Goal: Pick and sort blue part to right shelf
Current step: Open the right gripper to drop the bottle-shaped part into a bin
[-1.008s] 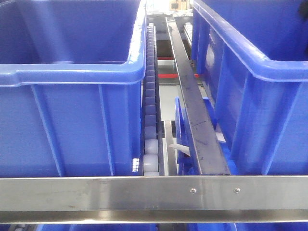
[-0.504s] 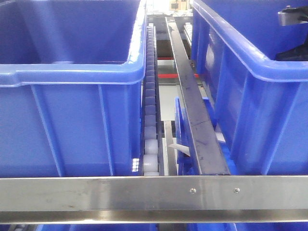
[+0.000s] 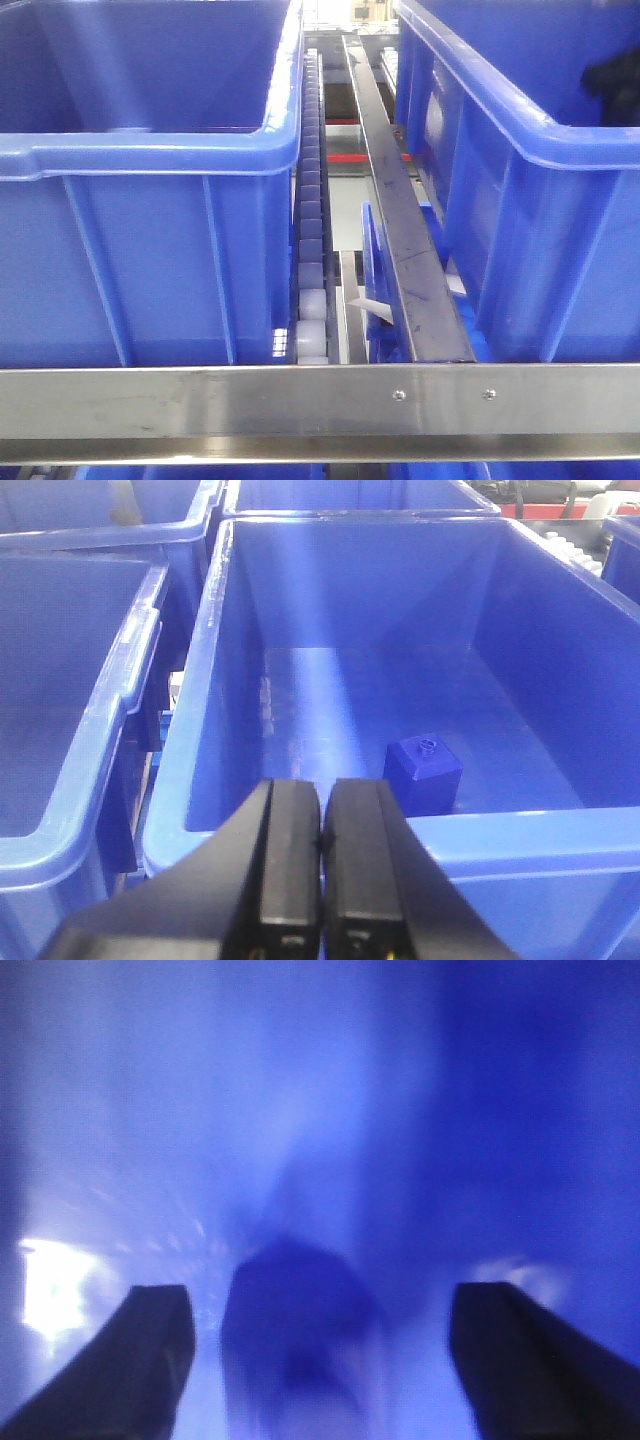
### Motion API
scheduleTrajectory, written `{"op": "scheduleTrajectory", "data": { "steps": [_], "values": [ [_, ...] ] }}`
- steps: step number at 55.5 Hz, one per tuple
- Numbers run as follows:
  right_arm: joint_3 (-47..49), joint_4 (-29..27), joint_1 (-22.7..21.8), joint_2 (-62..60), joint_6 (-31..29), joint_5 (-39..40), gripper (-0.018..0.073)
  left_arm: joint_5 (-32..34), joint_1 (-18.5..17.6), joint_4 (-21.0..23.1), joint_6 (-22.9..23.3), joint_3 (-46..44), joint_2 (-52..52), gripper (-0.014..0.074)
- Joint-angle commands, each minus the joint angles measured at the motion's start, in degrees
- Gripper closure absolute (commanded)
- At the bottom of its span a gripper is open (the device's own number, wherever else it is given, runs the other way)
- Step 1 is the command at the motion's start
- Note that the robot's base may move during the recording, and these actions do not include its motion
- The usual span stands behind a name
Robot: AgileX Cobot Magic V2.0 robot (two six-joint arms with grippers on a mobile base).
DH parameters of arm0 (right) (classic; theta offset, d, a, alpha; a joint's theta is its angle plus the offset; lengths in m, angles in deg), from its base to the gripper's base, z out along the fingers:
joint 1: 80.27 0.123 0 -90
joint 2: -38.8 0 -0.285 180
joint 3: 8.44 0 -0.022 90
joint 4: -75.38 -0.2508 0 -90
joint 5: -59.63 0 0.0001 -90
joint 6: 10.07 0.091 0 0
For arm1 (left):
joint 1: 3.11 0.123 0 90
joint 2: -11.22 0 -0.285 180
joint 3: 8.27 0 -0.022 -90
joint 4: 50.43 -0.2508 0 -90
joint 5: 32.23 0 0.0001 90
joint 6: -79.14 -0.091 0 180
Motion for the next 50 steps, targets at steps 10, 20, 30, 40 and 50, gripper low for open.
{"op": "scheduleTrajectory", "data": {
  "steps": [10, 20, 30, 40, 50],
  "values": [
    [-2.0, 1.0, -0.4, -15.0, -1.0, 2.9, 0.0398, 4.6, 0.1, -0.5, 0.5, -1.4, -0.6, 0.0471],
    [-11.8, 0.9, -0.2, -26.8, -1.0, 5.0, 0.0507, 4.6, 0.1, -0.5, 0.5, -1.4, -0.6, 0.0471],
    [-24.4, 0.2, -0.2, -40.8, -1.0, 10.3, 0.0507, 4.6, 0.1, -0.5, 0.5, -1.4, -0.6, 0.0471],
    [-37.7, -0.4, -0.2, -57.7, -1.0, 13.0, 0.0507, 4.6, 0.1, -0.5, 0.5, -1.4, -0.6, 0.0471],
    [-46.3, -1.2, -0.2, -74.8, -1.0, 12.3, 0.0507, 4.6, 0.1, -0.5, 0.5, -1.4, -0.6, 0.0471]
  ]
}}
